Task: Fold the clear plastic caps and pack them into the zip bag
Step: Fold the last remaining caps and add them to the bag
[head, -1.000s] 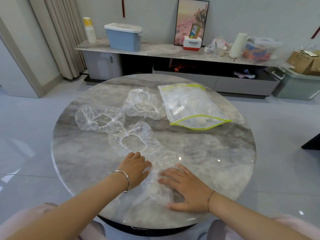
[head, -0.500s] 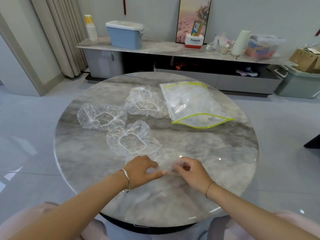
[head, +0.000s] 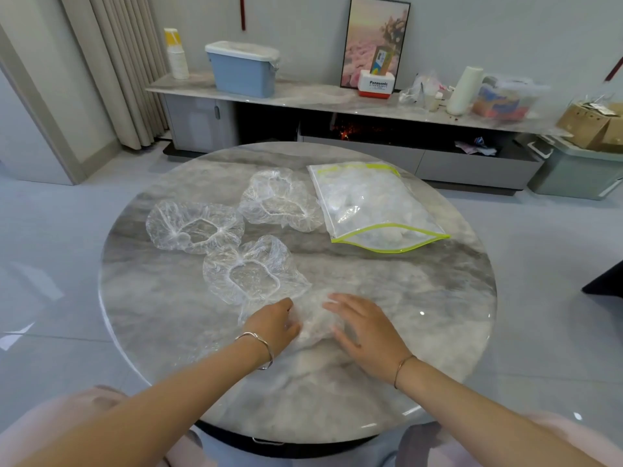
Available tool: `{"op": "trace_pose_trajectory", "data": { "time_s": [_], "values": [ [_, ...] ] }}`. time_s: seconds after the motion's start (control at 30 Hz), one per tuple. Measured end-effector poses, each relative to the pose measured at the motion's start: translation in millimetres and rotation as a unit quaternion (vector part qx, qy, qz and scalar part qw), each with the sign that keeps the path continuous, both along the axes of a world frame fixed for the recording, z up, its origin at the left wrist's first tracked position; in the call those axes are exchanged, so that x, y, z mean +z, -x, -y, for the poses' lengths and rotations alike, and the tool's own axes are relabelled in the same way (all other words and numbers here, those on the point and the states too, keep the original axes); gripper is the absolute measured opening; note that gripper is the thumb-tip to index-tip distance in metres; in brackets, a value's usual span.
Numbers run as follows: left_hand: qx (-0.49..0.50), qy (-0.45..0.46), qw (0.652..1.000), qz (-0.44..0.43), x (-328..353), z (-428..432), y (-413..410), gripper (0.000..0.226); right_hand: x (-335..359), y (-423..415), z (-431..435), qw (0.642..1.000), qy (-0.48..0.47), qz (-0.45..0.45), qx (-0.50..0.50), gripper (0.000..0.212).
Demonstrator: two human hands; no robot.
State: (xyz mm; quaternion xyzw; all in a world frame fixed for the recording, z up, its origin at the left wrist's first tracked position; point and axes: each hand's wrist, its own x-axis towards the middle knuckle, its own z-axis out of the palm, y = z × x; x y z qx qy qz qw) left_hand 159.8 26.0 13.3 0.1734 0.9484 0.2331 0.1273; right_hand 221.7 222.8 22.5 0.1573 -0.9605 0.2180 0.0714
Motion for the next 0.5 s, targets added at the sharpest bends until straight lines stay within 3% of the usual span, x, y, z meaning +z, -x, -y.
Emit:
{"op": "trace_pose_trajectory", "data": {
  "time_s": [0.07, 0.13, 0.2, 0.23, 0.37, 0.43, 0.5],
  "values": [
    [-0.003, 0.005, 0.999, -0.049, 3.7, -1.1, -4.0, 0.028, -8.7, -1.5, 2.3, 0.994, -0.082, 0.036, 0.06, 0.056],
    [-0.048, 0.012, 0.984, -0.172, 6.0, -0.3, -3.9, 0.041, -19.0, -4.3, 4.0, 0.986, -0.135, 0.059, 0.083, 0.066],
    [-0.128, 0.023, 0.957, -0.258, 4.6, 1.1, -6.3, 0.034, -23.1, -6.6, 4.3, 0.978, -0.169, 0.094, 0.082, 0.067],
    [-0.153, 0.036, 0.951, -0.267, 1.2, 3.2, -7.5, 0.037, -24.0, -6.8, 4.2, 0.975, -0.175, 0.113, 0.08, 0.067],
    [-0.17, 0.168, 0.948, -0.208, -10.7, 2.3, -28.9, 0.089, -22.3, -9.0, 4.8, 0.975, -0.153, 0.145, 0.072, 0.065],
    [-0.2, 0.209, 0.947, -0.143, -18.3, 6.3, -32.5, 0.096, -23.1, -10.3, 4.2, 0.974, -0.146, 0.156, 0.076, 0.066],
    [-0.183, 0.207, 0.948, -0.157, -30.0, 9.9, -29.7, 0.088, -23.5, -9.5, 3.2, 0.973, -0.144, 0.161, 0.082, 0.067]
  ]
}}
